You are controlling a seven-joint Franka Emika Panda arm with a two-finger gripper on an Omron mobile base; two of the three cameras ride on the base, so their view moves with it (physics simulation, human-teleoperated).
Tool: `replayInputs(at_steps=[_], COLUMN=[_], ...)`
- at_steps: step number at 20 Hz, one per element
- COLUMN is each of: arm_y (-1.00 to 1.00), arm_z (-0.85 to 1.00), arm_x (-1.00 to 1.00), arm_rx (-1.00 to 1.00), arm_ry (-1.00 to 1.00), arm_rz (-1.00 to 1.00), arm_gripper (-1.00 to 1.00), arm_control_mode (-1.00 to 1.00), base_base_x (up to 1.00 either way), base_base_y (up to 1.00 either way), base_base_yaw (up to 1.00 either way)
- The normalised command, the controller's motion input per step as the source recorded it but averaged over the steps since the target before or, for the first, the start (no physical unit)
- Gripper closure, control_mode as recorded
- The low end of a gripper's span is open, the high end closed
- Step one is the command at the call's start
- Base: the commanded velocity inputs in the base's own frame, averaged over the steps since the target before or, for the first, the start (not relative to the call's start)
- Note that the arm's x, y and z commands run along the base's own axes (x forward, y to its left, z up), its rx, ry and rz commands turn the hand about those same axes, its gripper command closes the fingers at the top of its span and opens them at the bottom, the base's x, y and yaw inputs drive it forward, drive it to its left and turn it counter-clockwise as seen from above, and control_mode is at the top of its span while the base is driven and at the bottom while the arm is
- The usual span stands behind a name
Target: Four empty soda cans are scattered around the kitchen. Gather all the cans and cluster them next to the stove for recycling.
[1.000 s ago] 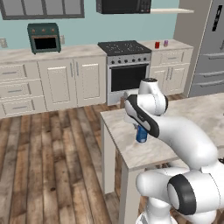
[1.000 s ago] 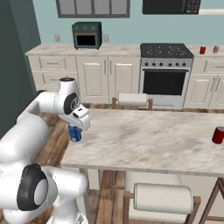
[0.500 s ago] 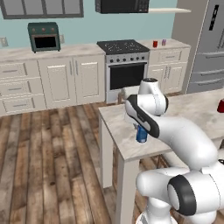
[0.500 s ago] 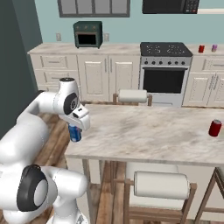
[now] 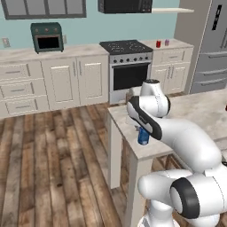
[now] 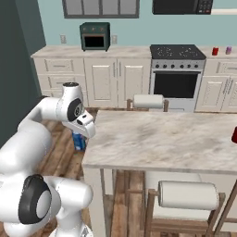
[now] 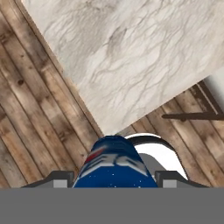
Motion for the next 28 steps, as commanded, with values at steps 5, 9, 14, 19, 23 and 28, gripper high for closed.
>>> replayInputs(at_steps=[5, 9, 14, 19, 23, 28], arm_y=[0.0, 0.0, 0.0, 0.0, 0.0, 0.0], arm_z=[0.0, 0.0, 0.0, 0.0, 0.0, 0.0], arm_x=[0.0, 0.0, 0.0, 0.0, 0.0, 0.0], arm_rx=[0.0, 0.0, 0.0, 0.0, 0.0, 0.0], arm_ry=[0.0, 0.0, 0.0, 0.0, 0.0, 0.0], arm_rz=[0.0, 0.0, 0.0, 0.0, 0.0, 0.0], arm_gripper=[1.0, 1.0, 1.0, 1.0, 1.0, 1.0], arm_control_mode=[1.0, 1.0, 1.0, 1.0, 1.0, 1.0], base_base_x=[-0.06, -0.01, 0.0, 0.03, 0.27, 0.5], base_base_y=[0.59, 0.63, 0.64, 0.61, 0.5, 0.39], base_base_yaw=[-0.06, -0.07, -0.09, -0.09, -0.04, 0.0])
